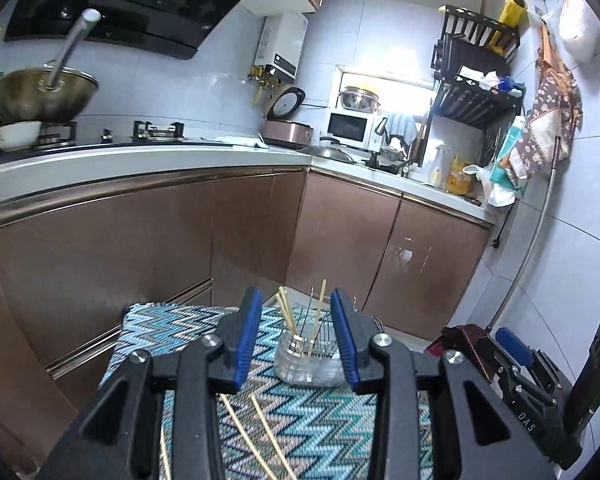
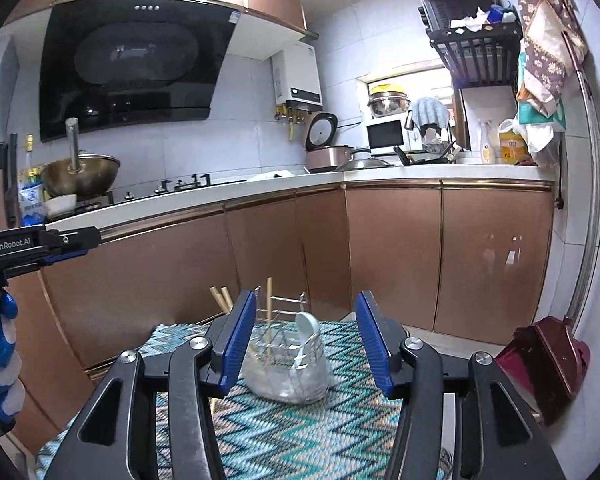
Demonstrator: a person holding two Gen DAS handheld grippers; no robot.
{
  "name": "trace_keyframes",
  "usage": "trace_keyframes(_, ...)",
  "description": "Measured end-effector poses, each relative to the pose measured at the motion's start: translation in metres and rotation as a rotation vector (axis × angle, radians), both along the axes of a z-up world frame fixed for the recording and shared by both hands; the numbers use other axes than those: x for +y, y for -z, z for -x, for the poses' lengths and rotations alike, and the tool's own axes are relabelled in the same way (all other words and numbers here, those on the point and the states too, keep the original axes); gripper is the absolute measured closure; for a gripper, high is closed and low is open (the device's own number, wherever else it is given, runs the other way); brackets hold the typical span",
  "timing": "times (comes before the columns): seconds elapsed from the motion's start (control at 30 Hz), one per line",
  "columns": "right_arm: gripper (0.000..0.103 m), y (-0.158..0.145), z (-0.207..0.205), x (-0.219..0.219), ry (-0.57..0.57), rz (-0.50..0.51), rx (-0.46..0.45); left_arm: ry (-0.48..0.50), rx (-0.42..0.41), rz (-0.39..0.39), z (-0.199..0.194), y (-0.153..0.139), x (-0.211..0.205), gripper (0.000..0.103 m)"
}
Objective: Organize utensils
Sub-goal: 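Lift both tools away from the holder back over the cloth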
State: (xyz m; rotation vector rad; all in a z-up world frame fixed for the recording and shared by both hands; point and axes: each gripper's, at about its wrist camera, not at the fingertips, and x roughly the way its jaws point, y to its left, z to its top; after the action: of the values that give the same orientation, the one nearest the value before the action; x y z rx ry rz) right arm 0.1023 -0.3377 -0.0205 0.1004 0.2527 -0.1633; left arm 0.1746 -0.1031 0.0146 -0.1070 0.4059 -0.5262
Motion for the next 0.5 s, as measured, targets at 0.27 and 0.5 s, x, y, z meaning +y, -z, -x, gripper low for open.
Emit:
trace_keyframes(0.27,0.051,-0.021,0.053,0.028,-0.031,0.020,-0.034,-0.046,-0.054,0.014,0.063,-0.012,0.044,0.051)
trace_keyframes(0.5,0.047,-0.032,0.089,0.049,-0.051,0.034,-0.064,-0.093,-0.092,0.031,0.108,-0.015,0.088,0.046)
